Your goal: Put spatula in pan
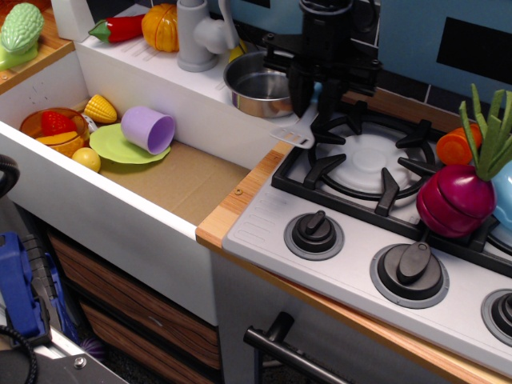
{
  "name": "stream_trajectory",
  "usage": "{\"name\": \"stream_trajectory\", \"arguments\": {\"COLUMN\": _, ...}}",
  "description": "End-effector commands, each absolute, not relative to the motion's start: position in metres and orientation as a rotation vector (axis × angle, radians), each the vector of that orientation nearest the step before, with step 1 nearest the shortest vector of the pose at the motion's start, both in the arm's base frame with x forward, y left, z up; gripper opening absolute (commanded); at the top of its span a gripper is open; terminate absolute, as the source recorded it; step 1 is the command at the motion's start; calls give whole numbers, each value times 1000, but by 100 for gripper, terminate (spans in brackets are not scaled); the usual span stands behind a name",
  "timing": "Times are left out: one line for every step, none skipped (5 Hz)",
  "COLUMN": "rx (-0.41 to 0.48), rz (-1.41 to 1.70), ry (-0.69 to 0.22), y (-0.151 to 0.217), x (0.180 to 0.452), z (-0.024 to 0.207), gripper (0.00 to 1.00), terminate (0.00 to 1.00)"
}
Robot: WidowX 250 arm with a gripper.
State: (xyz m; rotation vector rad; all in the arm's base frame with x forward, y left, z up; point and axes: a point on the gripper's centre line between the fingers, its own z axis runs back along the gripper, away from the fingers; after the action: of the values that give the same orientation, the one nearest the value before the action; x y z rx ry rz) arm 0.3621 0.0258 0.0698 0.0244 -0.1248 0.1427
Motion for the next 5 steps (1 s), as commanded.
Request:
{"name": "stream_trajectory", "arguments": {"rx": 25, "rz": 114, "ry": -134, "y": 54, "x": 379, "z": 97, "gripper": 0, "terminate": 0}}
{"name": "stream_trajectory", "arguments": {"rx": 7, "rz": 106, "ry": -112, "y": 69, "x": 384, "z": 97, "gripper": 0, "terminate": 0}}
{"name": "stream_trajectory", "arguments": {"rx": -83, "rz": 100, "ry": -81, "y": 89, "x": 385, "z": 96, "gripper": 0, "terminate": 0}}
{"name": "stream_trajectory", "arguments": {"rx": -79, "rz": 84, "ry": -73, "y": 97, "x": 390, "z": 96, "gripper": 0, "terminate": 0}}
{"name": "stream_trajectory", "arguments": {"rx": -70, "rz": 73, "ry": -84, "y": 103, "x": 392, "z": 93, "gripper": 0, "terminate": 0}}
